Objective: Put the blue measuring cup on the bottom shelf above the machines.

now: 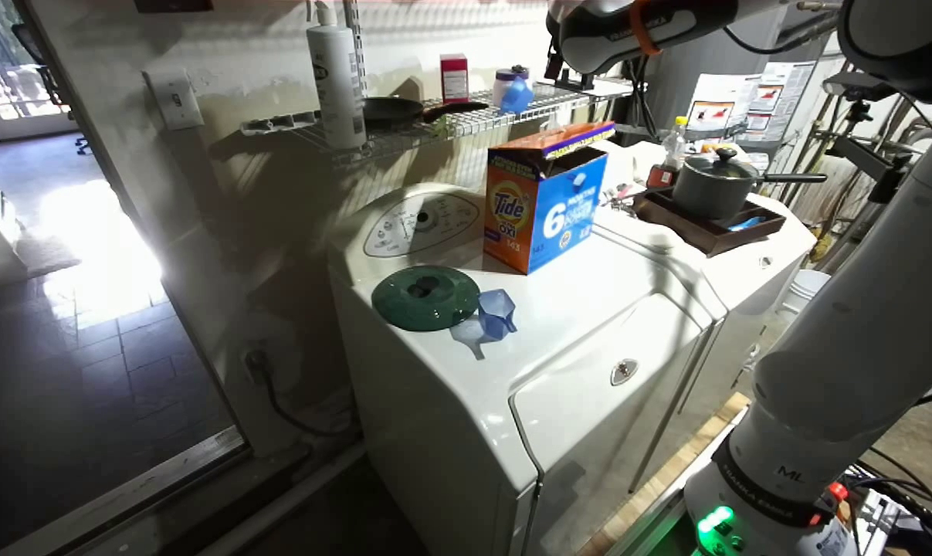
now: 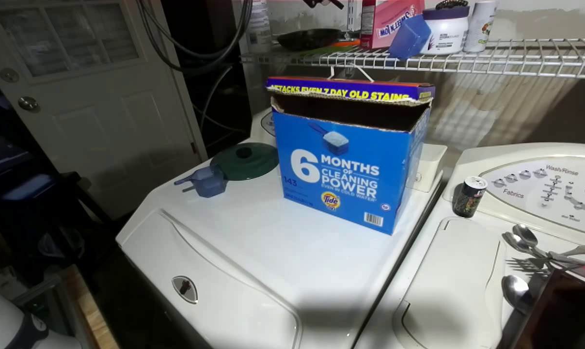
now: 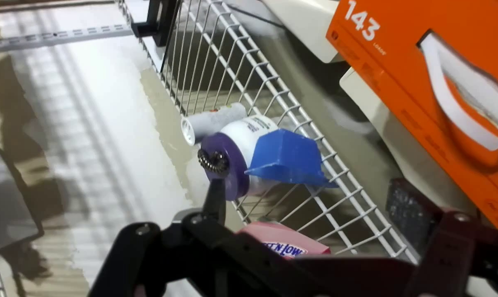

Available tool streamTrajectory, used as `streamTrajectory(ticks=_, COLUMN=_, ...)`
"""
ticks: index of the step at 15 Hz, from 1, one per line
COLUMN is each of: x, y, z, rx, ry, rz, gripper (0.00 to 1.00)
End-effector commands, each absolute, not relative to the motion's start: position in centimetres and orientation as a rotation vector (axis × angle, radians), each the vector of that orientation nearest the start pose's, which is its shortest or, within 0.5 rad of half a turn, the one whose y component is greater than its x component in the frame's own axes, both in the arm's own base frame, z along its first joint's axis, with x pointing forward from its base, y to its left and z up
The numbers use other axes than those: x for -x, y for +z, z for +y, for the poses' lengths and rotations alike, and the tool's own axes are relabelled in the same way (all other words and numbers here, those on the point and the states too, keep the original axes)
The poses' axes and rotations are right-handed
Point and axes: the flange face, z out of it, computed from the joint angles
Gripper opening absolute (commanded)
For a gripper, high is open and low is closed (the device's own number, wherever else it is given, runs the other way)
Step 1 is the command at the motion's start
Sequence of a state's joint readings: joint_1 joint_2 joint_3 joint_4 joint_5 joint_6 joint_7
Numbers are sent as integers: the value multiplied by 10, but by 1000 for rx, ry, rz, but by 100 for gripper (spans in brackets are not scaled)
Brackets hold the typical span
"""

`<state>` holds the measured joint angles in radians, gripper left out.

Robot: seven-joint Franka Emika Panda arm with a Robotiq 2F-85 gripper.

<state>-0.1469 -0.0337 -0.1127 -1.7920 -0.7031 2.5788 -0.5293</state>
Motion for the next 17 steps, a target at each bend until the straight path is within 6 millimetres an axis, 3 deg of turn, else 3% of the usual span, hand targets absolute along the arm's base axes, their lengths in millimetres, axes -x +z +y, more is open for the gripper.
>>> streamTrajectory(ticks=1, x=-546, y=645, z=-170, rx=-2237, ry=675, rz=595, gripper=100)
streamTrajectory(ticks=7, x=-515, y=650, z=-195, rx=-2362, ry=862, rz=315, gripper=100)
streamTrajectory(ticks=13, x=-498, y=653, z=-200, rx=-2358, ry=1008, rz=245, gripper=100)
streamTrajectory(ticks=14, x=-510, y=655, z=-200, rx=-2351, ry=954, rz=277, gripper=100)
streamTrajectory(ticks=17, x=-510, y=654, z=-201, rx=-2352, ry=955, rz=276, gripper=100)
